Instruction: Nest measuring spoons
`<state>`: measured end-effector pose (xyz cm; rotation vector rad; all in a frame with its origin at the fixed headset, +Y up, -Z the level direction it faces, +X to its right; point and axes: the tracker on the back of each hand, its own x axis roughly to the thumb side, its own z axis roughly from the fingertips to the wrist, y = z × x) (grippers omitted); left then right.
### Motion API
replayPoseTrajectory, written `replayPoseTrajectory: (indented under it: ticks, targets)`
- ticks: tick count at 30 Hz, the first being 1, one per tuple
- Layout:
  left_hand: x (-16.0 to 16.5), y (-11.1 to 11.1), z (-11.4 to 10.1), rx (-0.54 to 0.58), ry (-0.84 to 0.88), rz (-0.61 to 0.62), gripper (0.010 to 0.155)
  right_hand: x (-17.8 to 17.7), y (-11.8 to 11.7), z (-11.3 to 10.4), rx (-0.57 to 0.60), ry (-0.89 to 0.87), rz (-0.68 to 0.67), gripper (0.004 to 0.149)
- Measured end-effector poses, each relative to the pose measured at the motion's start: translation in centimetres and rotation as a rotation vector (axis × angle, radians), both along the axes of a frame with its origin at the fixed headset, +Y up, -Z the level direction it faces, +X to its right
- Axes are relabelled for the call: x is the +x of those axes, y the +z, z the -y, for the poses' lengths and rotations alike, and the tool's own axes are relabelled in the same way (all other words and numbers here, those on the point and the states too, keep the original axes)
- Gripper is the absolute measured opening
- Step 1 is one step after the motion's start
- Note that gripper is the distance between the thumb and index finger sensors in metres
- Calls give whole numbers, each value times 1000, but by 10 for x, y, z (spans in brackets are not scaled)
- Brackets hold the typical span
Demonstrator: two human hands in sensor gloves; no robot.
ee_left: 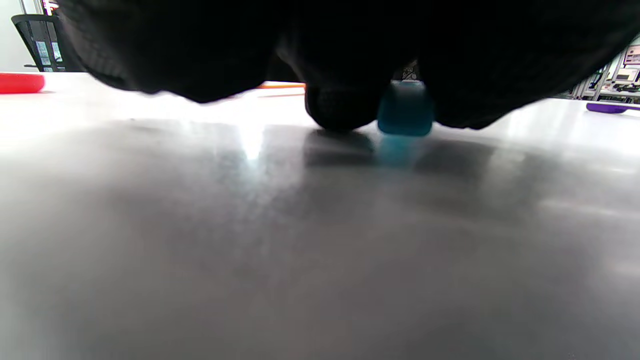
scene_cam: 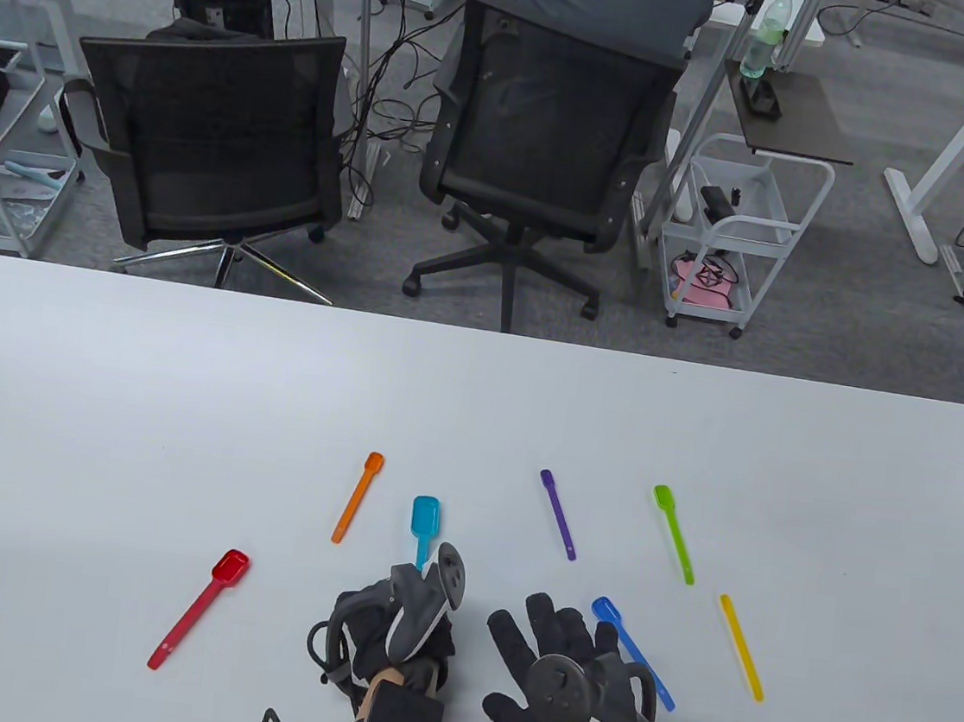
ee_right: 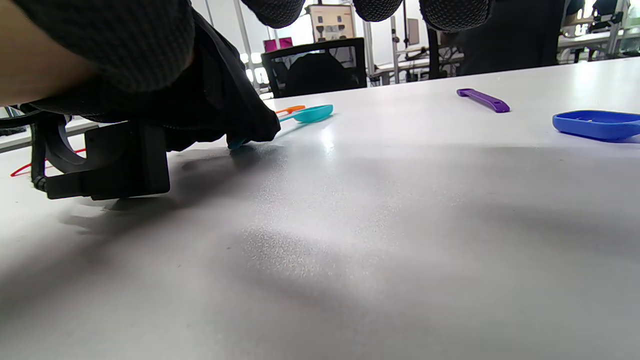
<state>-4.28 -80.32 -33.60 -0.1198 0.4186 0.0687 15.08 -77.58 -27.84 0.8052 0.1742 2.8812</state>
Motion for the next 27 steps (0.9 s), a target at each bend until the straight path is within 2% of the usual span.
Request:
replayPoseTrajectory:
  ticks: [20,24,27]
  targets:
    - [0,2,-2,-15,0,20,65,3,-1,-2,-7,-6,9,84]
    - [-5,6,-6,27,29,30,71,4,-1,-2,-7,-11,13,84]
    - [-14,8,-20,61,31,62,73,5,-1,-2,-11,-22,13,84]
